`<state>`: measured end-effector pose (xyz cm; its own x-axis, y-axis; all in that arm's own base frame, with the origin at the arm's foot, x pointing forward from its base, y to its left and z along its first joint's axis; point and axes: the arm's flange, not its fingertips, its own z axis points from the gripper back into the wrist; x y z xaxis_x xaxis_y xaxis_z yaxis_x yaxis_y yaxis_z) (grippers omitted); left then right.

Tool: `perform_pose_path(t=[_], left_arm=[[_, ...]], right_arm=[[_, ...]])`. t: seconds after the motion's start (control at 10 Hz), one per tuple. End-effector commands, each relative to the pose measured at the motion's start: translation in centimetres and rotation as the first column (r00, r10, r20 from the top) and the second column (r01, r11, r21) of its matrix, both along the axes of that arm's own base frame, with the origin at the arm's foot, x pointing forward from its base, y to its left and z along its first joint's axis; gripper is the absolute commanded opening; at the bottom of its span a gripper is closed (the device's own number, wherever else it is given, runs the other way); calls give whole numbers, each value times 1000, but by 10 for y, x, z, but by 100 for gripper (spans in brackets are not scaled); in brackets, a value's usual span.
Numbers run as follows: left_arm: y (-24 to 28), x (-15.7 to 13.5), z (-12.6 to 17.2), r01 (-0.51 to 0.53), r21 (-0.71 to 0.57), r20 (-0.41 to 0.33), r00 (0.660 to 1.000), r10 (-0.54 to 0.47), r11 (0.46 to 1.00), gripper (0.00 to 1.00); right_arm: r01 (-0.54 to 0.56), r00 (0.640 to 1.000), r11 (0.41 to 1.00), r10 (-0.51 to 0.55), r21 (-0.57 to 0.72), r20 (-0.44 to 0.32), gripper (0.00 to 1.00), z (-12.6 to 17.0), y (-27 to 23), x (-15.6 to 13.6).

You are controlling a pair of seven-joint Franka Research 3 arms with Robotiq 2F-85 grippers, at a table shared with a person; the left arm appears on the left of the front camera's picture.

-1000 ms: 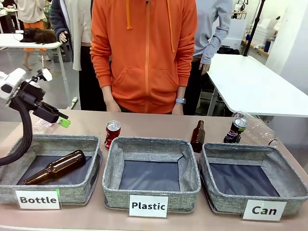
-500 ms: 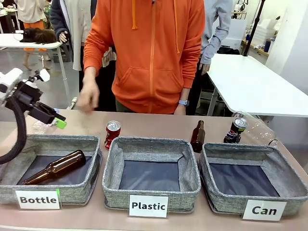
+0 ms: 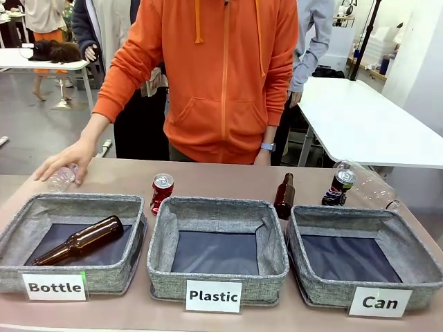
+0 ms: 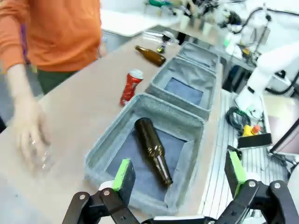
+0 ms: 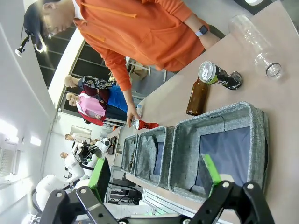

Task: Sort the can waste into the basket.
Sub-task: Pick up the can waste from the table and place it in the right Fabric basket.

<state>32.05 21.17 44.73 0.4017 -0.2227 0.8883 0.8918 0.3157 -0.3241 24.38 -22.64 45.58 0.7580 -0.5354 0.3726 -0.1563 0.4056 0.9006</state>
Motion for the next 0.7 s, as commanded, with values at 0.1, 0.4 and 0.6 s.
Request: perform_pose_path(t=[0.1, 0.4, 0.6], left_arm=[[38, -27, -62, -188, -175, -48, 982, 183, 966, 100], [59, -61, -101, -241, -316, -47, 970, 238, 918, 100], [54, -59, -100, -233, -307, -39, 972, 232, 923, 100]], right_arm=[[0, 999, 1000, 0, 3, 39, 100, 1, -1, 1], [0, 999, 1000, 0, 3, 39, 100, 1, -1, 1], [0, 999, 1000, 0, 3, 39, 100, 1, -1, 1]])
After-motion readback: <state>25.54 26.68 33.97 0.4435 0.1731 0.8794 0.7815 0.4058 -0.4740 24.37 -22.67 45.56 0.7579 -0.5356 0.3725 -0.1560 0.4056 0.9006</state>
